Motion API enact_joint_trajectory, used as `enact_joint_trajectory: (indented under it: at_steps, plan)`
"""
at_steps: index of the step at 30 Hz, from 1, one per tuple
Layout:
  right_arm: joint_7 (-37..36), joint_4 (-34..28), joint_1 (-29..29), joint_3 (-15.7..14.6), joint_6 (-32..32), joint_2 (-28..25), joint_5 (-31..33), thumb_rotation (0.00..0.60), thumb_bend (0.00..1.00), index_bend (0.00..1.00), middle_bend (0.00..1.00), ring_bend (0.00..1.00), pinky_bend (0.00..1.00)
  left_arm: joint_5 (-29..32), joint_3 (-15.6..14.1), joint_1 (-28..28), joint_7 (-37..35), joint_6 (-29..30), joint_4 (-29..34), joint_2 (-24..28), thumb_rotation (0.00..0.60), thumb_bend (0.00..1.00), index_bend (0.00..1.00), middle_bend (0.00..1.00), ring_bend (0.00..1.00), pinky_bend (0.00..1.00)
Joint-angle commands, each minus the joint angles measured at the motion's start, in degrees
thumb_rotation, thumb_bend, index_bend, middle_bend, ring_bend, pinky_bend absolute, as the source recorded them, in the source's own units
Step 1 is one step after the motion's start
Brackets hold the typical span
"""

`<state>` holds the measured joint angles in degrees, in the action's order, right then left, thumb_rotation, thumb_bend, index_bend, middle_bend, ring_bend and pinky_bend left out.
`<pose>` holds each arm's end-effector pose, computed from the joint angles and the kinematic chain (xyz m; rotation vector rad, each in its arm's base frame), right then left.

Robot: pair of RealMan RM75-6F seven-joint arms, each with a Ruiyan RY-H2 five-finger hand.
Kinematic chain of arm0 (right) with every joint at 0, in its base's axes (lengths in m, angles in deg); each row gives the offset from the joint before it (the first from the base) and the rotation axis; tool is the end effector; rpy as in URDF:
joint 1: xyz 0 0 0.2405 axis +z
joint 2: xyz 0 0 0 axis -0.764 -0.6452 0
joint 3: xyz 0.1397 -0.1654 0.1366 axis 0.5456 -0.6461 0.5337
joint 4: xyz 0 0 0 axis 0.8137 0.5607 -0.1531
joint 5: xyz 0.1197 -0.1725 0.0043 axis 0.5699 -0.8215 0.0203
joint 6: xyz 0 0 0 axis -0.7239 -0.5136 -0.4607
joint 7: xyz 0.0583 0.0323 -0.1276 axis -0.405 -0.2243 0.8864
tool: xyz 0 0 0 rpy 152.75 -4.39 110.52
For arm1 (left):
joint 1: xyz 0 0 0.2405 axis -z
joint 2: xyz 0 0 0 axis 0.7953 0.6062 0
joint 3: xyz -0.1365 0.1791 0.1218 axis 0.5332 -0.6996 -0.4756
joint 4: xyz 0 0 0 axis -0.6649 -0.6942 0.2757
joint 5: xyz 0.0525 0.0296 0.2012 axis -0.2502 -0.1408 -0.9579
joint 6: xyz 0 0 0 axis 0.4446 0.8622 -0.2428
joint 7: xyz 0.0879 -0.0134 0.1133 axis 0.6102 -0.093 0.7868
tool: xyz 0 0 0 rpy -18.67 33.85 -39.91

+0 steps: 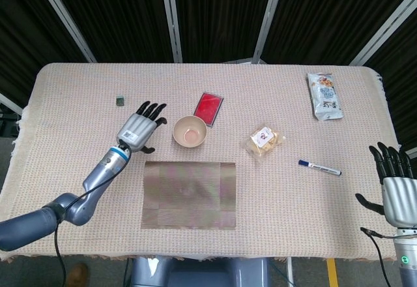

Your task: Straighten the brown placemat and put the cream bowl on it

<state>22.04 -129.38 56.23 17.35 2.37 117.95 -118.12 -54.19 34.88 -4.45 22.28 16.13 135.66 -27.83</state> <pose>-0.2931 -0.2017 0.1874 1.3271 -0.7882 0.8841 -0.1360 0.4079 -0.0038 -1.9638 -0.6942 -0.8227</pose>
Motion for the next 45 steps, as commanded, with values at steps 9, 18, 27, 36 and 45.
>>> enact_joint_trajectory:
  at_steps: [9, 18, 27, 36, 45]
  plan:
    - [-2.8, 1.2, 0.2, 0.7, 2.0, -1.0, 2.2, 0.6, 0.0, 0.0, 0.0, 0.0, 0.0, 2.3, -0.6, 6.7, -1.5, -3.1, -14.2, -11.1, 0.6, 0.0, 0.34, 0.0, 0.0, 0.0]
    - [-5.0, 1.4, -0.2, 1.0, 2.3, -2.1, 3.1, 0.6, 0.0, 0.0, 0.0, 0.0, 0.0, 3.0, -0.7, 9.2, -2.5, -2.4, -21.0, -17.1, 0.6, 0.23, 0.51, 0.0, 0.0, 0.0]
    - [-8.2, 1.4, -1.0, 0.9, 1.4, -3.4, 2.0, 0.6, 0.0, 0.01, 0.0, 0.0, 0.0, 5.2, -0.3, 10.1, -0.1, -1.0, -23.2, -20.0, 0.6, 0.28, 0.62, 0.0, 0.0, 0.0]
    - [-8.8, 1.2, -1.1, 0.5, 1.5, -3.6, 1.0, 0.6, 0.0, 0.01, 0.0, 0.0, 0.0, 7.0, 0.2, 7.6, 4.1, 3.4, -15.2, -13.3, 0.6, 0.29, 0.64, 0.0, 0.0, 0.0]
    - [-7.5, 0.4, -0.9, -0.5, 1.7, -3.1, -1.0, 0.6, 0.0, 0.02, 0.0, 0.0, 0.0, 9.1, -1.5, 0.2, 5.3, 8.9, -4.4, -1.3, 0.6, 0.29, 0.64, 0.0, 0.0, 0.0]
